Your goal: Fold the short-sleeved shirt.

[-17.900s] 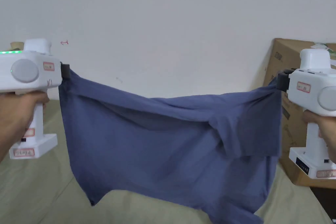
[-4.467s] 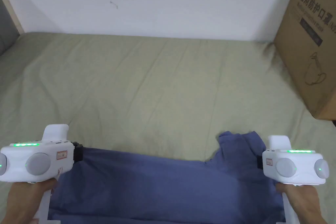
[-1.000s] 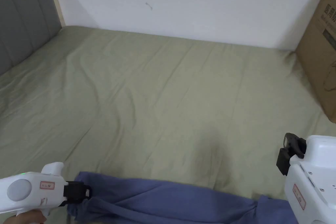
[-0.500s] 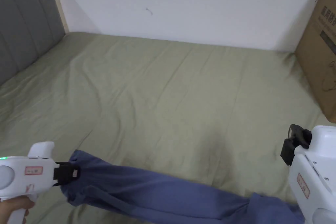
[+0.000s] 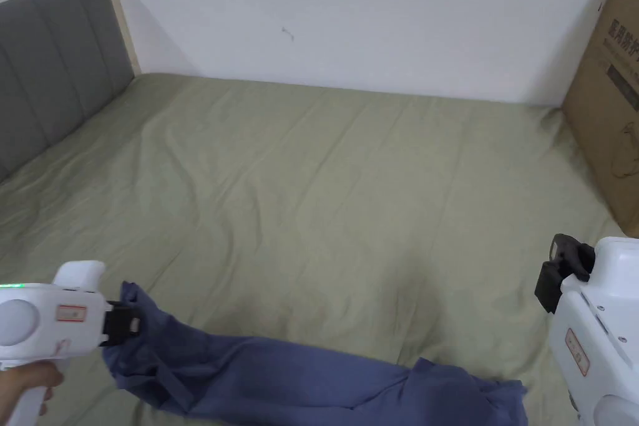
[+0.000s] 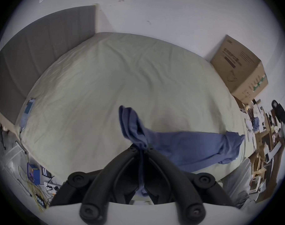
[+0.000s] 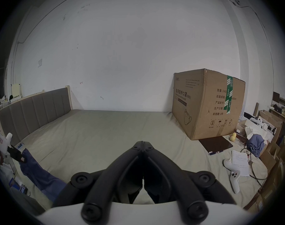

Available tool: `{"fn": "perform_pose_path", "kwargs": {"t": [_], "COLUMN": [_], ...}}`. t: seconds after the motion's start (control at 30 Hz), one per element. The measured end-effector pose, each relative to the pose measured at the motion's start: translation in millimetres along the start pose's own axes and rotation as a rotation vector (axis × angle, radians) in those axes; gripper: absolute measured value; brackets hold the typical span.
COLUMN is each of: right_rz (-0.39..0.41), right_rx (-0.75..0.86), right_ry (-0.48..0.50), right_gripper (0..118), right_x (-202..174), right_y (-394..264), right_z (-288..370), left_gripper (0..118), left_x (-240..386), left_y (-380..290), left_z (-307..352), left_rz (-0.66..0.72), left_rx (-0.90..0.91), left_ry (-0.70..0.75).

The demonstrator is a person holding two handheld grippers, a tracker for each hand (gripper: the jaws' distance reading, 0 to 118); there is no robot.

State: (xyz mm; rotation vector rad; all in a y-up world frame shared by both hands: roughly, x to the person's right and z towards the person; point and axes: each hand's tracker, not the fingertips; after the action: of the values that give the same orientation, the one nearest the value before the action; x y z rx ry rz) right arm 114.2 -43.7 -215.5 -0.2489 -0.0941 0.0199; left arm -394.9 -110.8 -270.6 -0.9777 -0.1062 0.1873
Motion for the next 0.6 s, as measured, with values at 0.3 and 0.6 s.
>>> {"fn": "perform_pose_path", "kwargs": {"t": [0.3,0.6], "right_rz": [0.033,0.051], "right_rx": [0.017,0.014], "right_ry": [-0.003,-0.029], "right_gripper": [0,0], "right_x": [5,23], "right_y": [0,-1], "right_z": [13,21], "left_gripper": [4,20], "left_x": [116,176], "left_y": [-16,-49], "left_z": [-68,-128], "left_rz": [-0.11,-0.166], "left_rx": [-0.138,-0.276], "left_ry": [-0.19,-0.123]}}
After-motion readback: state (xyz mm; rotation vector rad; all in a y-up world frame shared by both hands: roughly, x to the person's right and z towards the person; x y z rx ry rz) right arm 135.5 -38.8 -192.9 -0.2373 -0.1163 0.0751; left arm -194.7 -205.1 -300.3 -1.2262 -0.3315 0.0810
